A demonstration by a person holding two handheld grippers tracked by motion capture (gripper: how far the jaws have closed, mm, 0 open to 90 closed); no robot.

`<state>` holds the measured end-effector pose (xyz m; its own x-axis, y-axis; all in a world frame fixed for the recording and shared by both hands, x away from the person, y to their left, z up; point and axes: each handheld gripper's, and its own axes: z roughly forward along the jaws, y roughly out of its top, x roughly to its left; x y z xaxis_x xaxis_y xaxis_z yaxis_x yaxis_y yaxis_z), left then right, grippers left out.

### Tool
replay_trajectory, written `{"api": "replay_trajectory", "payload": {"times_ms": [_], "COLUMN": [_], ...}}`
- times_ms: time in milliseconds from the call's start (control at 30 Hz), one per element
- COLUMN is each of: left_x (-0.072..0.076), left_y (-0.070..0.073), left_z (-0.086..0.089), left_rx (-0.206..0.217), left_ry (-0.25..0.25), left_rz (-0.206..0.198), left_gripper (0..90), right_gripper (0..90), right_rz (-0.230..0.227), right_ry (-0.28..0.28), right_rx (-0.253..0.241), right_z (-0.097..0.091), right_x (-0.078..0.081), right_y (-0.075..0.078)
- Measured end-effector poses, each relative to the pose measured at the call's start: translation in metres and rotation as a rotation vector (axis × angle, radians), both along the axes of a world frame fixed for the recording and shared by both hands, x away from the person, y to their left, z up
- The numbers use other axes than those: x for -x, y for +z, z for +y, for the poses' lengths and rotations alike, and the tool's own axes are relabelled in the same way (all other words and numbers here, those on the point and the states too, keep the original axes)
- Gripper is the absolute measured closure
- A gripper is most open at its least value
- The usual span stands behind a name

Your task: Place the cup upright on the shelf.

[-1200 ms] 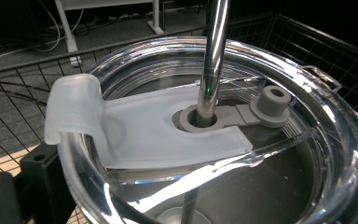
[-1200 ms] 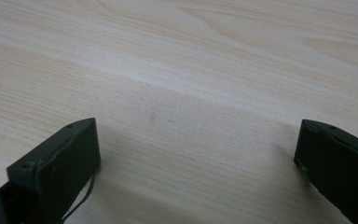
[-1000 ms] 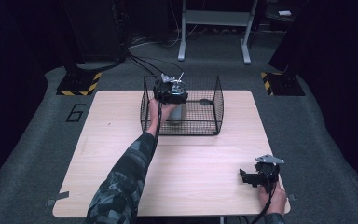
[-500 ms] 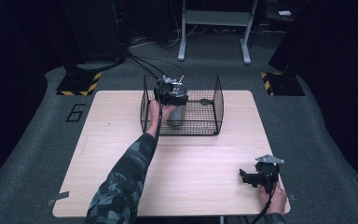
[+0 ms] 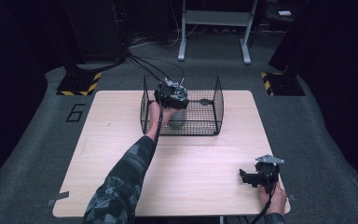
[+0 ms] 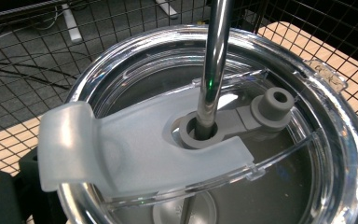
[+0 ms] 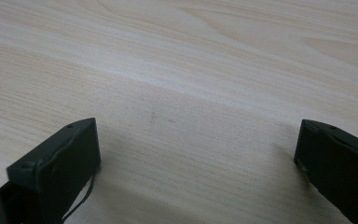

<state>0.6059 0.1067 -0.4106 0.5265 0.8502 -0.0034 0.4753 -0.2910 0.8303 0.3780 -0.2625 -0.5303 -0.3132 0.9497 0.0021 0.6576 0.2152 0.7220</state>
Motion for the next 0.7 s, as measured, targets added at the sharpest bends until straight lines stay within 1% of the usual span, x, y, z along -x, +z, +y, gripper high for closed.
{"api": "replay_trajectory", "payload": {"times_ms": [33,67,133,167,200,267,333,400,433,500,533,567,600,633,700], "left_x": [0.001,0.001,0.003,0.003,0.004,0.003,0.004,0.005,0.006,0.008,0.009,0.010,0.011,0.012,0.016], "left_y": [0.000,-0.001,-0.001,-0.001,-0.001,0.000,0.001,0.003,0.003,0.004,0.006,0.007,0.008,0.009,0.012], "left_z": [0.001,0.001,0.002,0.003,0.002,0.003,0.005,0.006,0.006,0.008,0.008,0.009,0.010,0.011,0.012], "left_rx": [0.003,0.020,0.031,0.022,0.034,0.039,0.032,0.037,0.033,0.053,0.046,0.051,0.030,0.036,0.026], "left_ry": [0.000,0.005,0.007,0.003,0.007,-0.003,-0.008,-0.014,-0.011,-0.016,-0.017,-0.021,-0.030,-0.025,-0.021], "left_rz": [-0.001,-0.002,-0.002,0.002,0.002,0.012,0.018,0.029,0.026,0.022,0.025,0.024,0.026,0.025,0.017], "left_gripper": [3.1,3.0,2.6,2.4,2.3,1.6,0.1,0.0,0.0,0.0,0.0,0.0,0.0,0.0,0.0], "right_gripper": [0.0,0.0,0.0,0.0,0.0,0.0,0.0,0.0,0.0,0.0,0.0,0.0,0.0,0.0,0.0], "right_rz": [0.000,0.000,0.000,-0.001,-0.001,-0.001,-0.001,-0.001,-0.001,-0.002,-0.002,-0.002,-0.001,-0.001,-0.001], "right_ry": [0.000,0.001,0.000,0.001,0.001,0.001,0.002,0.002,0.002,0.003,0.003,0.003,0.002,0.002,0.002], "right_rx": [0.000,0.000,0.000,0.001,0.001,0.001,0.001,0.002,0.002,0.003,0.003,0.003,0.002,0.002,0.002], "right_z": [0.000,0.000,0.000,0.000,0.000,0.000,0.000,0.000,0.000,0.000,0.000,0.000,0.000,0.000,0.000], "right_x": [0.000,0.000,0.000,0.000,0.000,0.000,0.000,0.000,0.000,0.000,0.000,0.000,0.000,0.000,0.000], "right_y": [0.000,0.000,0.000,0.000,0.000,0.000,0.000,0.000,0.000,0.000,0.000,0.000,0.000,0.000,0.000]}}
